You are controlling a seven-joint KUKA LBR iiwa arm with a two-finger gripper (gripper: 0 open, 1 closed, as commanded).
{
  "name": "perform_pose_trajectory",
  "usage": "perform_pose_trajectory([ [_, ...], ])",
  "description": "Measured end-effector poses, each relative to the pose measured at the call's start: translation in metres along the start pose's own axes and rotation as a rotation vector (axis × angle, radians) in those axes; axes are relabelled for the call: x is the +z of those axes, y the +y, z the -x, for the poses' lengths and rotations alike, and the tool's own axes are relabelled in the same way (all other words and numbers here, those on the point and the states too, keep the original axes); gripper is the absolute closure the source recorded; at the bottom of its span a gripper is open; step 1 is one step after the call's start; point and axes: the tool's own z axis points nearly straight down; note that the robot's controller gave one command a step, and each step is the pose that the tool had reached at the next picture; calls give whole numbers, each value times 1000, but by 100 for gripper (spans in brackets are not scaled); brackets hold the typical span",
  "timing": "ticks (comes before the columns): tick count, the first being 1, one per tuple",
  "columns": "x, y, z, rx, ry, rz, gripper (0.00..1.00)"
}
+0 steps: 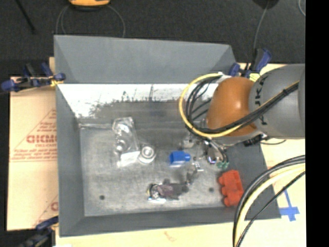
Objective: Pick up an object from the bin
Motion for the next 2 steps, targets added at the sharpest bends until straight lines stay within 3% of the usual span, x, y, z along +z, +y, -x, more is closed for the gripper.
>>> perform_pose_trajectory([
  [1,2,0,-1,0,3,0,100],
  [2,-150,2,-1,-9,-5,-2,100],
])
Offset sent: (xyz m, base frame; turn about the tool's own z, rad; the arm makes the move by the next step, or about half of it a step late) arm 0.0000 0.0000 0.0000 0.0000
